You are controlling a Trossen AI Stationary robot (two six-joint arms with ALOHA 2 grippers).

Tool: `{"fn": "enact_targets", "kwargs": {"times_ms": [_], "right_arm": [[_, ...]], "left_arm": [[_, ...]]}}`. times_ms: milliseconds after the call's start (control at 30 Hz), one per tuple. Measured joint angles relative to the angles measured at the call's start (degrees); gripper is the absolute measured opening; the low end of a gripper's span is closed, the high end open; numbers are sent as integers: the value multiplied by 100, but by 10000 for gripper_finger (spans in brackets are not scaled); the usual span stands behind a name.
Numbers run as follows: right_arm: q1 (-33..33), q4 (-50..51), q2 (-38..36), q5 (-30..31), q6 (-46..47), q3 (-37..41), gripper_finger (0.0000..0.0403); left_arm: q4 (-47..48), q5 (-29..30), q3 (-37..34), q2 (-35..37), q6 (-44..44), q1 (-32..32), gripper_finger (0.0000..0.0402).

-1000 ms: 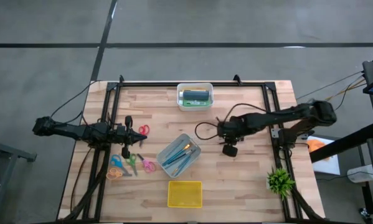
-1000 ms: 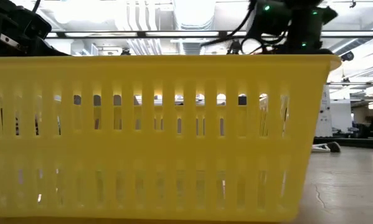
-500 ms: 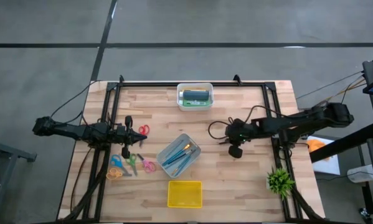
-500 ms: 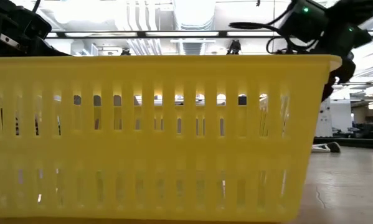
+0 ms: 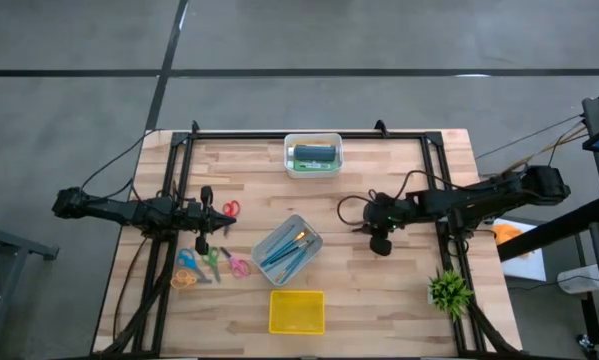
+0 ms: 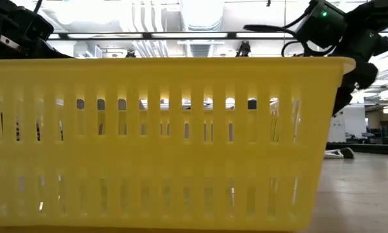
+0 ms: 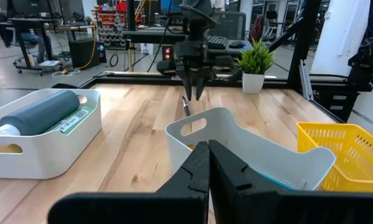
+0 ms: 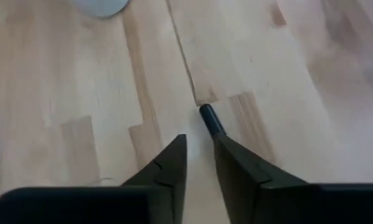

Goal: Pick & Place Paint Supplies
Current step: Put the black paint brush into the gray bin

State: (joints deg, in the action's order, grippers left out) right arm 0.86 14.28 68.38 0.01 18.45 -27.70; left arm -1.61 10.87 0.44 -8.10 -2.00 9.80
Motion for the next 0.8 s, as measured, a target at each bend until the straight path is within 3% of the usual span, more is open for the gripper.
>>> {"fn": "enact_targets", "kwargs": {"times_ms": [133, 800], "right_arm": [[0, 4, 0, 37, -682, 2, 109], [0, -2, 4, 539, -957, 506, 114]], "left_arm": [[-1, 0, -1, 0, 0, -2, 0], [-2, 0, 0, 0, 2, -2, 0]]}}
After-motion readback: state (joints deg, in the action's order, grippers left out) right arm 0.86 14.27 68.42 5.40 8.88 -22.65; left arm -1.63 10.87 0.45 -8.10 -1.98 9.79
